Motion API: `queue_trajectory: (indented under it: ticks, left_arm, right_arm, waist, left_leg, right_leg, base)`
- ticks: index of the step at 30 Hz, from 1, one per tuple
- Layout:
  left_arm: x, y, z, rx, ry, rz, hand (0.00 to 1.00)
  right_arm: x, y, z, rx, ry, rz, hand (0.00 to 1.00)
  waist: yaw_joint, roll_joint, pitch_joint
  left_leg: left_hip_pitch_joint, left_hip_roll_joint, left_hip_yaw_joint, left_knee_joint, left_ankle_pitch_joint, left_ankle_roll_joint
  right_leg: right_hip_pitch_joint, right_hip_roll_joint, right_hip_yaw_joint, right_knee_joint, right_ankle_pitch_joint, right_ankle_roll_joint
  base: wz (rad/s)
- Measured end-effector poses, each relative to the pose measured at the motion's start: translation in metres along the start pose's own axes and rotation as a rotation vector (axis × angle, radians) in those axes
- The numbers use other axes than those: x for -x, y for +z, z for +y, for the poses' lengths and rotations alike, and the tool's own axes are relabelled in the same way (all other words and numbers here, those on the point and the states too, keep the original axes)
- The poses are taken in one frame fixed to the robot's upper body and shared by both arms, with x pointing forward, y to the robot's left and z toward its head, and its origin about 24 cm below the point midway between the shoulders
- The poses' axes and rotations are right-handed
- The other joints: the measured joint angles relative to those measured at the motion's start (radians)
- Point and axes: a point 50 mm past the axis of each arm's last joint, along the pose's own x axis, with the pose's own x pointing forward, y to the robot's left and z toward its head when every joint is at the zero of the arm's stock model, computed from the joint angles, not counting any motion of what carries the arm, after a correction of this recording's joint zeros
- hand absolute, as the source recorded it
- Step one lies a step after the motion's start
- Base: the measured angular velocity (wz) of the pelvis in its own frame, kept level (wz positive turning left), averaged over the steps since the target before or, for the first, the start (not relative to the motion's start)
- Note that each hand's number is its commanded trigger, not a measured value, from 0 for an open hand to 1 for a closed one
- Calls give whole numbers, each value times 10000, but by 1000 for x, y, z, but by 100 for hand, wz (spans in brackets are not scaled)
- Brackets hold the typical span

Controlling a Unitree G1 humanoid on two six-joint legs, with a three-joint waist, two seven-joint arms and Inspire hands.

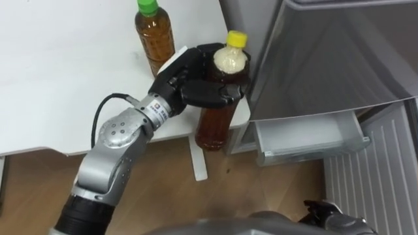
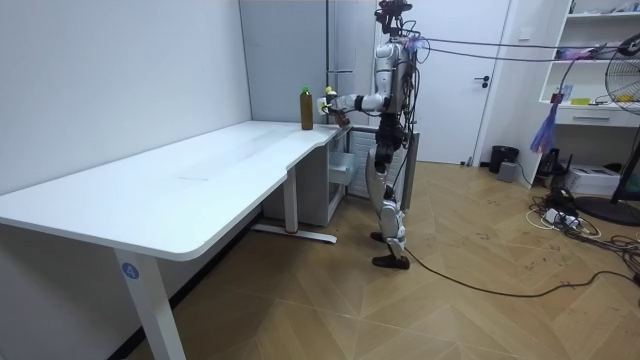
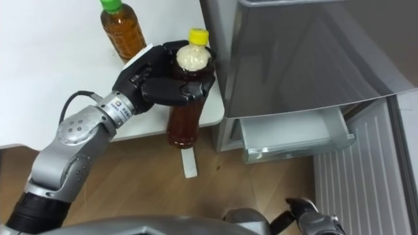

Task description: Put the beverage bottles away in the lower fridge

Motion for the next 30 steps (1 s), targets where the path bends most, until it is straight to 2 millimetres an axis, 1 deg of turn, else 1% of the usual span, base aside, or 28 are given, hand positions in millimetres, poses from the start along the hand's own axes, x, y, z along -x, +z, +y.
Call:
queue_trajectory:
  ticks: [1,2,3,4,5,6,7,8,9,11,14,18,21,24,25,27,30]
  left_arm:
    - [0,1,-1,43,-48,-53,100]
    - [0,2,-2,95,-77,-140,100]
    - [-1,3,-2,90,-94,-179,100]
    - [-1,5,-4,88,-139,-274,100]
    - [-1,7,-6,142,-229,-390,100]
    - [-2,7,-6,213,-263,-449,100]
    - [-2,9,-7,334,-282,-571,100]
    - [-2,9,-7,436,-320,-662,100]
    - [-2,9,-8,492,-343,-691,100]
    - [-3,10,-11,570,-459,-803,100]
    - [-2,11,-12,533,-526,-996,100]
    - [3,4,-11,567,-569,-799,100]
    - [13,-7,-10,732,-555,-380,100]
    - [18,-15,-13,901,-677,-105,100]
    - [18,-17,-15,937,-828,-53,100]
    - [18,-18,-18,982,-1066,7,100]
    - [19,-19,-22,1114,-1474,6,100]
  right_arm:
    - [0,3,0,129,14,-106,0]
    - [1,9,-1,521,6,-363,0]
    - [1,13,-2,732,17,-538,0]
    - [3,25,-1,1120,105,-1017,0]
    - [5,33,-4,1371,91,-1418,0]
    - [7,38,-6,1329,114,-1649,0]
    - [10,54,-3,1163,334,-2363,0]
    - [14,69,0,1001,555,-3144,0]
    - [16,75,5,875,765,-3494,0]
    - [22,94,25,526,1714,-4442,0]
    - [28,106,41,505,2754,-4994,0]
    - [32,110,44,856,3461,-5226,0]
    - [41,118,47,1256,3975,-5740,0]
    - [50,128,49,1585,4406,-6298,0]
    - [52,131,49,1672,4561,-6437,0]
    - [55,134,52,1831,4809,-6607,0]
    - [57,135,54,1834,5227,-6592,0]
  waist:
    - [100,-18,-18]
    - [220,-48,-20]
    - [252,-65,-29]
    - [338,-82,-40]
    - [487,-95,-48]
    - [554,-105,-55]
    - [671,-131,-72]
    - [694,-172,-101]
    - [684,-187,-111]
    - [752,-190,-152]
    - [746,-175,-155]
    - [753,-190,-147]
    - [715,-197,-142]
    - [708,-132,-86]
    - [721,-104,-54]
    - [751,-68,-52]
    - [799,-108,-76]
  left_leg:
    - [-8,-5,-86,15,0,0]
    - [-28,-8,-113,26,0,0]
    - [-32,-10,-113,38,0,0]
    - [-74,-16,-115,62,0,0]
    - [-85,-24,-117,79,0,0]
    - [-85,-25,-123,90,0,0]
    - [-86,-16,-156,124,0,0]
    - [-89,-5,-273,162,0,0]
    - [-85,-4,-367,184,0,-1]
    - [3,8,-416,199,3,-6]
    - [0,-2,-377,198,13,-22]
    - [-37,-51,-377,201,12,-21]
    - [-52,-46,-380,238,12,-21]
    - [-161,-37,-368,332,11,-22]
    - [-176,-38,-368,331,10,-23]
    - [-215,-39,-375,334,10,-23]
    - [-341,-39,-367,361,11,-23]
  right_leg:
    - [-3,-7,-34,12,0,0]
    - [-33,-14,-82,18,0,1]
    - [-58,-18,-90,26,0,0]
    - [-105,-26,-89,34,0,0]
    - [-121,-33,-72,36,7,-10]
    - [-122,-35,-72,38,11,-14]
    - [-121,-29,-77,32,29,-33]
    - [-84,-16,-117,21,37,-46]
    - [-38,-13,-168,8,38,-48]
    - [135,-13,-306,-11,37,-48]
    - [215,-70,-431,0,33,-41]
    - [197,-130,-411,53,30,-35]
    - [201,-128,-391,78,29,-33]
    - [168,-135,-442,87,30,-36]
    - [166,-144,-460,85,30,-36]
    - [165,-145,-499,67,24,-32]
    - [56,-152,-556,76,15,-29]
  base:
    - [3]
    - [0]
    - [0]
    - [0]
    - [-3]
    - [-9]
    - [-3]
    - [4]
    - [19]
    - [24]
    - [22]
    - [0]
    - [0]
    - [9]
    - [9]
    - [9]
    - [4]
